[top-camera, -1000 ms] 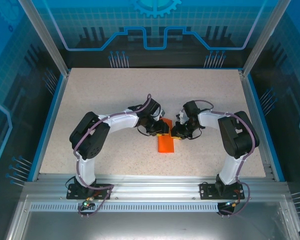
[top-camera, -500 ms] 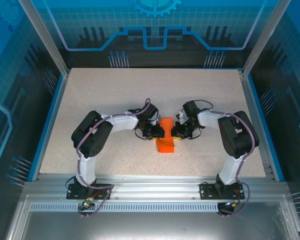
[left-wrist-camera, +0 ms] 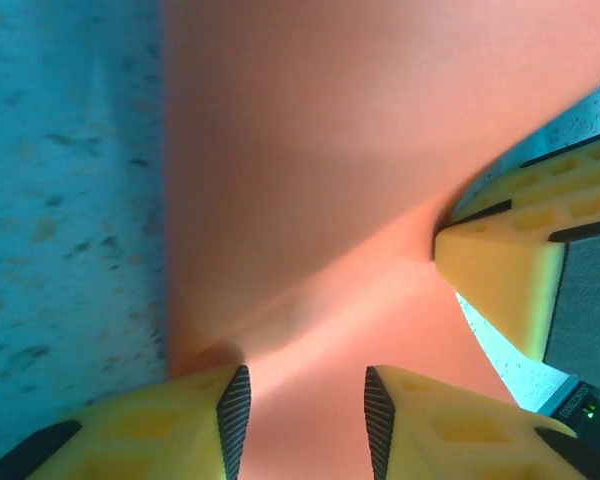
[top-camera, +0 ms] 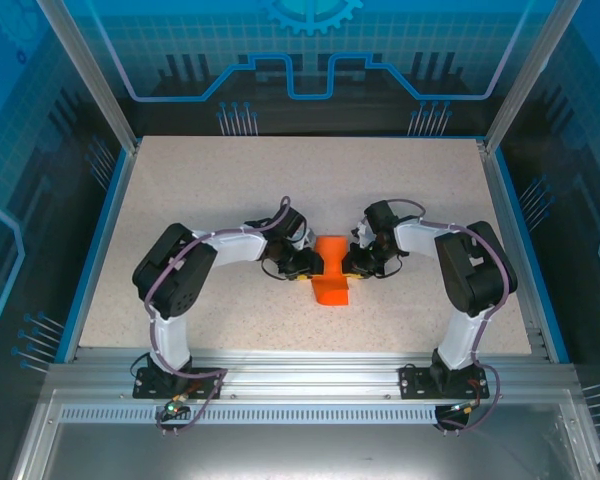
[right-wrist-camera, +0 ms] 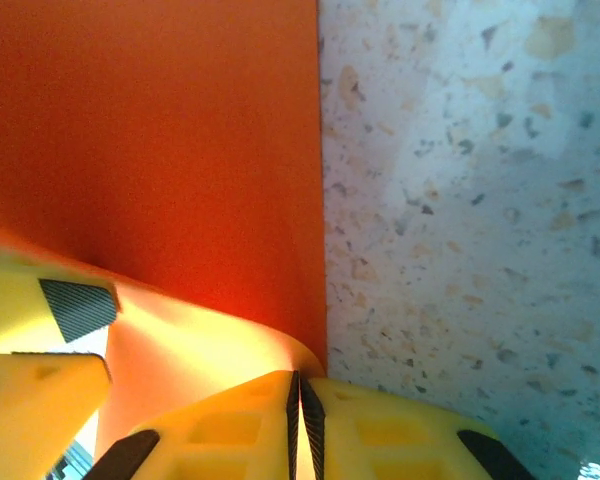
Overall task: Fold a paper plane with a square sheet of paper (fold left side to right side)
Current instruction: First fold the square sheet of paper in half at the center of the table.
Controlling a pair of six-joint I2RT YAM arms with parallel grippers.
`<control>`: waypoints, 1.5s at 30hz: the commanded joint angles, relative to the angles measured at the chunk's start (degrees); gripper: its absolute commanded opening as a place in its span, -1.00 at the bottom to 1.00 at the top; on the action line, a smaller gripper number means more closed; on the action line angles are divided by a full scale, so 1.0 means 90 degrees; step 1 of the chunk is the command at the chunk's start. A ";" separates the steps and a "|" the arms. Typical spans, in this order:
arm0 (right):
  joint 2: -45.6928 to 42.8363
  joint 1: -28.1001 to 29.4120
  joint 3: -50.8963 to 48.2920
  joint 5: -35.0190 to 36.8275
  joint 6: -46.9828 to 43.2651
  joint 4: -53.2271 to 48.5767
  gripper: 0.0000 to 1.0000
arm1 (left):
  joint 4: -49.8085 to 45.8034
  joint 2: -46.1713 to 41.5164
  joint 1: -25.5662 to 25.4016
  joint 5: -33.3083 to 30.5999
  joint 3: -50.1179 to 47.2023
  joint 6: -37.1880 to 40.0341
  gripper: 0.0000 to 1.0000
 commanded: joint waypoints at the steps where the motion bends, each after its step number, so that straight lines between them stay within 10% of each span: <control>1: 0.0496 0.0144 -0.0210 0.0909 -0.0057 -0.0308 -0.70 | -0.0372 -0.0402 0.0215 -0.0145 -0.0189 0.0120 -0.15; 13: 0.0542 0.0306 -0.0190 0.0890 -0.0018 -0.0286 -0.70 | -0.0260 0.0009 -0.0062 0.0617 0.1104 0.0281 -0.23; 45: 0.0623 0.0462 -0.0195 0.1149 -0.0036 -0.0472 -0.71 | -0.0472 0.1063 0.0591 -0.0152 0.1165 0.0779 -0.20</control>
